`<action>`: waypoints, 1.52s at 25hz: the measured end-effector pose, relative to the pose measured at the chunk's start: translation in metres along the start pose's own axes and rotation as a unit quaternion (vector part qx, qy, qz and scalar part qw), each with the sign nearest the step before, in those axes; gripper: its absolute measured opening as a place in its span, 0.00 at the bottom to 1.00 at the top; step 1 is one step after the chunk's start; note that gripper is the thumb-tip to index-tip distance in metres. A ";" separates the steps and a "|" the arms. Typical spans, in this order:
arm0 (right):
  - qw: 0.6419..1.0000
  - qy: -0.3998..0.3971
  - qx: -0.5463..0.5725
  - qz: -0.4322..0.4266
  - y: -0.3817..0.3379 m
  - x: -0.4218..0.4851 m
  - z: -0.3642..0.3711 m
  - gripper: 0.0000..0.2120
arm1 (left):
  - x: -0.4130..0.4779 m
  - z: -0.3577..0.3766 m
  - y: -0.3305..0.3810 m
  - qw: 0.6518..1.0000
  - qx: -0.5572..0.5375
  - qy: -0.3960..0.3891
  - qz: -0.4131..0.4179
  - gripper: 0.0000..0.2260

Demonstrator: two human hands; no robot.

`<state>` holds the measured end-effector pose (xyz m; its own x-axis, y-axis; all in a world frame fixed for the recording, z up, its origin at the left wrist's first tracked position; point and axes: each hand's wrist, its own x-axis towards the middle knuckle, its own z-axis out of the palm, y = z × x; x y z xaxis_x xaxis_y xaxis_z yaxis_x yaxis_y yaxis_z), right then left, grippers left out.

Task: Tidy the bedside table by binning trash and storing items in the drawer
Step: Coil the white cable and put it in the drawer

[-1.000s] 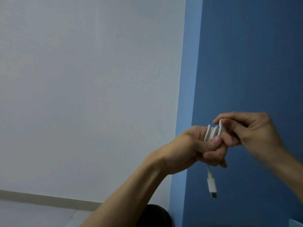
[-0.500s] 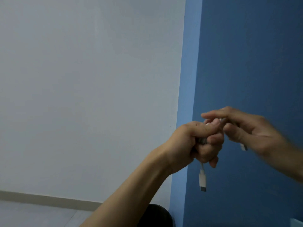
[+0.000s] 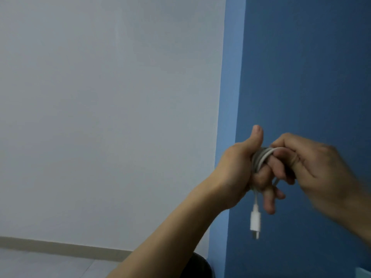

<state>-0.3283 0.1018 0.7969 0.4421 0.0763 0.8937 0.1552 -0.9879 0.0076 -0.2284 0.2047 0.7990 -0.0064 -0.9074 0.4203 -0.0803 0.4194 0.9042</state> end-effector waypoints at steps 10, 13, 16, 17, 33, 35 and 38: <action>0.980 0.046 -0.185 -0.049 -0.005 -0.001 0.013 0.06 | 0.002 0.017 -0.006 0.970 0.013 0.236 0.060 0.23; 0.975 0.043 -0.205 -0.066 -0.002 -0.002 0.012 0.14 | 0.000 0.013 -0.005 0.983 -0.028 0.182 0.022 0.23; 0.990 0.041 -0.123 -0.059 -0.006 0.000 0.012 0.20 | -0.002 0.000 -0.003 0.991 -0.078 0.109 -0.019 0.24; 0.995 0.045 -0.073 -0.050 -0.005 -0.001 0.012 0.18 | -0.003 -0.004 0.002 0.990 -0.117 0.060 -0.042 0.26; 0.997 -0.012 -0.043 0.060 -0.001 -0.010 0.015 0.20 | -0.004 -0.008 -0.017 0.953 0.146 0.201 0.172 0.12; 0.996 0.033 -0.076 0.045 0.001 -0.009 0.015 0.20 | -0.007 -0.007 -0.017 0.940 0.196 0.215 0.181 0.10; 0.990 0.083 -0.106 0.048 0.007 -0.009 0.014 0.24 | -0.022 -0.013 -0.017 0.930 0.233 0.233 0.165 0.10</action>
<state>-0.3193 0.0956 0.7827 0.2920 -0.0261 0.9561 -0.0774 -0.9970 -0.0036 -0.2137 0.2179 0.7753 0.3168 -0.5753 0.7541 -0.5736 0.5170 0.6353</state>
